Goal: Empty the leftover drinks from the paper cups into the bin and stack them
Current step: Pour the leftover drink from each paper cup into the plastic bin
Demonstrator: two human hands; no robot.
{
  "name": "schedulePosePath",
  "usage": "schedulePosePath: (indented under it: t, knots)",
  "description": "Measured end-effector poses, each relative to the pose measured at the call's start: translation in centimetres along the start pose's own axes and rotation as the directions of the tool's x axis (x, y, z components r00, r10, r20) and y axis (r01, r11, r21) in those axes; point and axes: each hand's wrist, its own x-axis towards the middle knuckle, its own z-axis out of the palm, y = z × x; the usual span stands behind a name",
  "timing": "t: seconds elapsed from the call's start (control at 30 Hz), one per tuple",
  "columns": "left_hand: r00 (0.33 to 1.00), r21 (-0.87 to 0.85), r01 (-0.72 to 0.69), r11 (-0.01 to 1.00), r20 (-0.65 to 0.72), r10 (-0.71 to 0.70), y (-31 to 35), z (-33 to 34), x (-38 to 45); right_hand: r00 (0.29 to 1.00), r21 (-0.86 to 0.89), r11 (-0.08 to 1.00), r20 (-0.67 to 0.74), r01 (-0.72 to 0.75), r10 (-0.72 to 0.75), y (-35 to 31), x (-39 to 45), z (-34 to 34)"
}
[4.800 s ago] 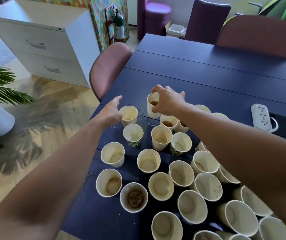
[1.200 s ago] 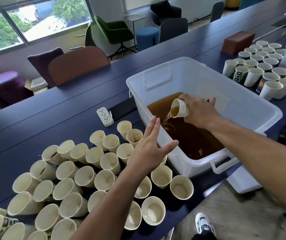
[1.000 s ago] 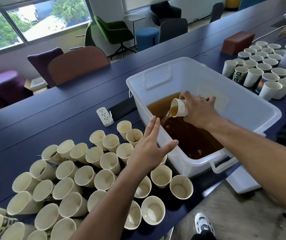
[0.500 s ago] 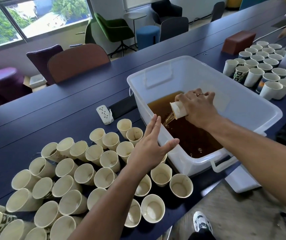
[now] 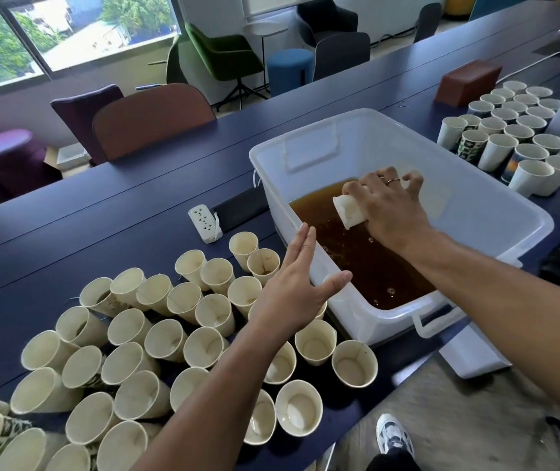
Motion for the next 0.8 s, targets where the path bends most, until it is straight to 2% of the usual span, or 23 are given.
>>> schedulePosePath:
  t: [0.17, 0.27, 0.43, 0.57, 0.7, 0.8]
  knots:
    - [1.0, -0.013, -0.001, 1.0, 0.004, 0.001, 0.0, -0.02, 0.02, 0.998, 0.015, 1.0, 0.061, -0.001, 0.0, -0.13, -0.06, 0.16]
    - [1.0, -0.015, -0.003, 1.0, 0.002, 0.003, 0.09, -0.03, -0.04, 1.0, 0.003, 1.0, 0.005, -0.021, 0.021, -0.02, 0.08, 0.14]
    - [1.0, -0.015, 0.002, 1.0, 0.002, -0.002, 0.09, -0.03, -0.01, 1.0, 0.028, 1.0, 0.031, -0.005, 0.004, -0.12, 0.03, 0.26]
    - [1.0, -0.022, 0.008, 1.0, 0.005, -0.008, 0.16, -0.11, -0.08, 0.998, 0.051, 0.998, -0.056, -0.026, 0.029, 0.06, 0.14, 0.18]
    - [1.0, -0.014, 0.013, 1.0, 0.006, -0.012, 0.18, -0.09, -0.09, 0.998, 0.027, 0.999, 0.058, -0.024, 0.022, -0.25, 0.07, 0.11]
    - [1.0, -0.02, 0.008, 1.0, 0.013, -0.007, 0.12, -0.09, -0.01, 0.999, 0.028, 0.999, 0.009, -0.047, 0.046, 0.0, 0.17, 0.2]
